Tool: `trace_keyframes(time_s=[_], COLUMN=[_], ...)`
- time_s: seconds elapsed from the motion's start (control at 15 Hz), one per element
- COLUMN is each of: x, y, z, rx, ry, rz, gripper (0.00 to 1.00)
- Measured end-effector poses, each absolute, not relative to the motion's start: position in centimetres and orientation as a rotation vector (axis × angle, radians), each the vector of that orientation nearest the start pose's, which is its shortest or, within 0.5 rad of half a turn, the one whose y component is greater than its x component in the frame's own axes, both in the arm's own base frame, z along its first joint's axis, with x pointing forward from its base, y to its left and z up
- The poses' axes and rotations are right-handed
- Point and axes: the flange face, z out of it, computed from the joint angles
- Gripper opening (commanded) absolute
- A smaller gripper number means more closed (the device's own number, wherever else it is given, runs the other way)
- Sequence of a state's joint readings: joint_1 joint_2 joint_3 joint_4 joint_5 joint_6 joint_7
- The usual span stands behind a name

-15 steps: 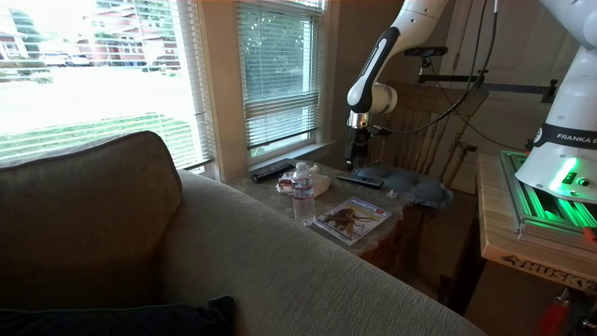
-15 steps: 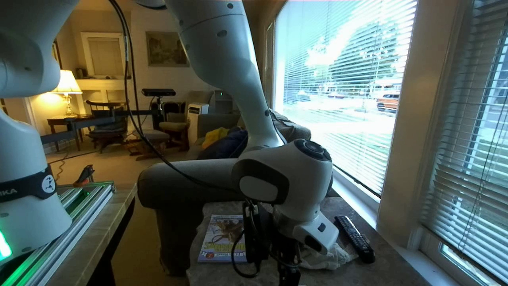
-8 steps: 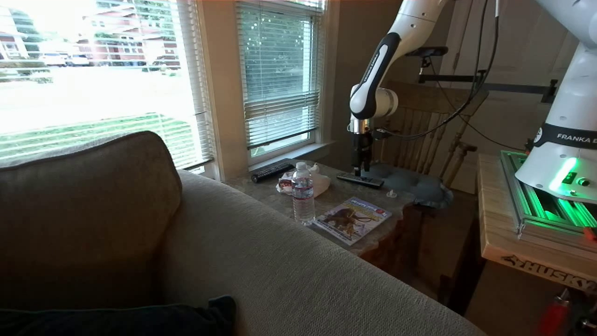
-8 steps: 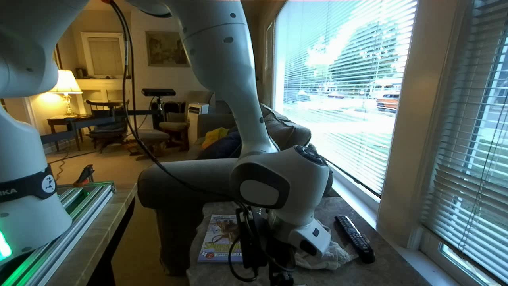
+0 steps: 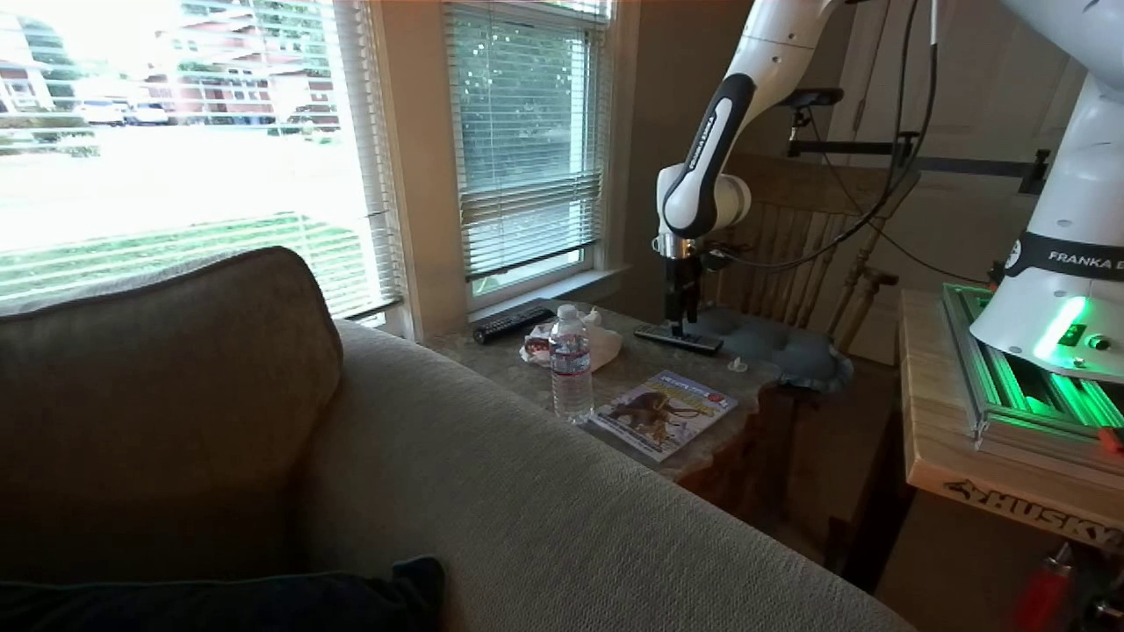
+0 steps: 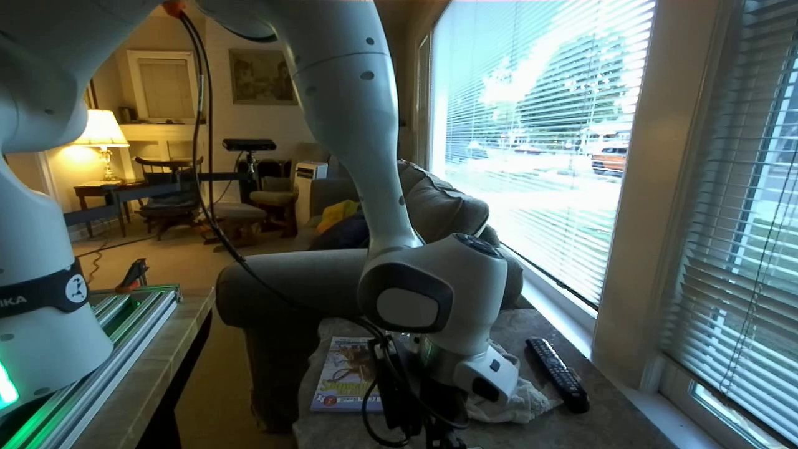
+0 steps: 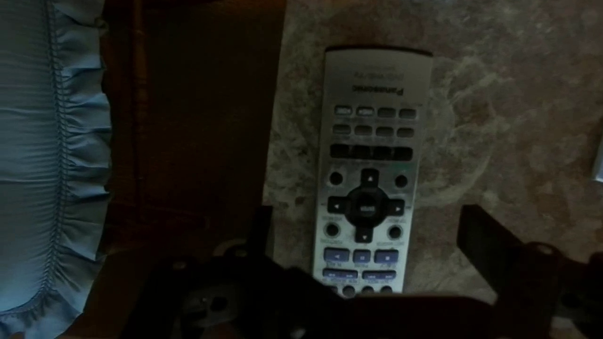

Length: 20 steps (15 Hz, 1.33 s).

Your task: Put the grey remote control on top of the white towel then press a button on the remote control.

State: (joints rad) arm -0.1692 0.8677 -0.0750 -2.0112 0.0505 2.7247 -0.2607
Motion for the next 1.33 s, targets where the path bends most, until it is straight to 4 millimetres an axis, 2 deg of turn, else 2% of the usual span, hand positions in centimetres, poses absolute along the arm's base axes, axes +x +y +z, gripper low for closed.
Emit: trace_keyframes(time_s=[0.47,0.53,0.6,0.73,1.07,1.33], x=[52.9,52.9,52.9,52.9,52.9,53.0], y=[-14.1,-14.0,-14.0,-13.9,-13.7,-13.7], z=[-0.6,-0.7,-0.8,-0.9,-1.1,-1.1], rx=[-3.175,-3.175,-3.174,-3.172,-3.161,-3.153], ry=[0.011,0.014,0.017,0.023,0.052,0.069], rz=[0.097,0.09,0.084,0.07,0.047,0.041], gripper=[1.0,0.95,0.72,0.68,0.33,0.32])
